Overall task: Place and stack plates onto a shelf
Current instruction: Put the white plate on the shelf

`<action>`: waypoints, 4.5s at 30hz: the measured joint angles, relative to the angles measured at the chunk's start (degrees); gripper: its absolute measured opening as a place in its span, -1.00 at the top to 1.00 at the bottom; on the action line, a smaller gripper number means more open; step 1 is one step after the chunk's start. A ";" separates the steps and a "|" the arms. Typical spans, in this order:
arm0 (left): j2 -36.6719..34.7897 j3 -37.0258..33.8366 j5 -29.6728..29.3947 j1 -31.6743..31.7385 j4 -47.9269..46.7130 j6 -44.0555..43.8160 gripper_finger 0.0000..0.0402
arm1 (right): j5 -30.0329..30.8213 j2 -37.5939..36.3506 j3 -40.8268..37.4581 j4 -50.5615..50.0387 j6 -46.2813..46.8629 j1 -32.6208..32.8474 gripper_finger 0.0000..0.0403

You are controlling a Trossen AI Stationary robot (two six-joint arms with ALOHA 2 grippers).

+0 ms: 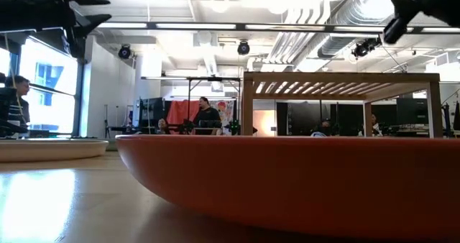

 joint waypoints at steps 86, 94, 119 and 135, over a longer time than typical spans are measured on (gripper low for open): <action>49.74 30.90 38.82 -0.02 -58.83 -38.28 0.40 | -9.30 59.74 42.71 -52.83 22.48 0.04 0.44; 54.74 30.90 40.53 -0.02 -59.74 -44.53 0.40 | -8.70 59.74 42.71 -52.85 20.92 0.04 0.44; 67.78 30.90 40.48 -0.02 -60.89 -54.48 0.40 | -8.96 59.74 42.71 -52.89 15.75 0.04 0.44; 74.06 30.90 40.45 -0.02 -60.85 -55.96 0.40 | -8.95 59.74 42.71 -53.78 14.43 0.04 0.44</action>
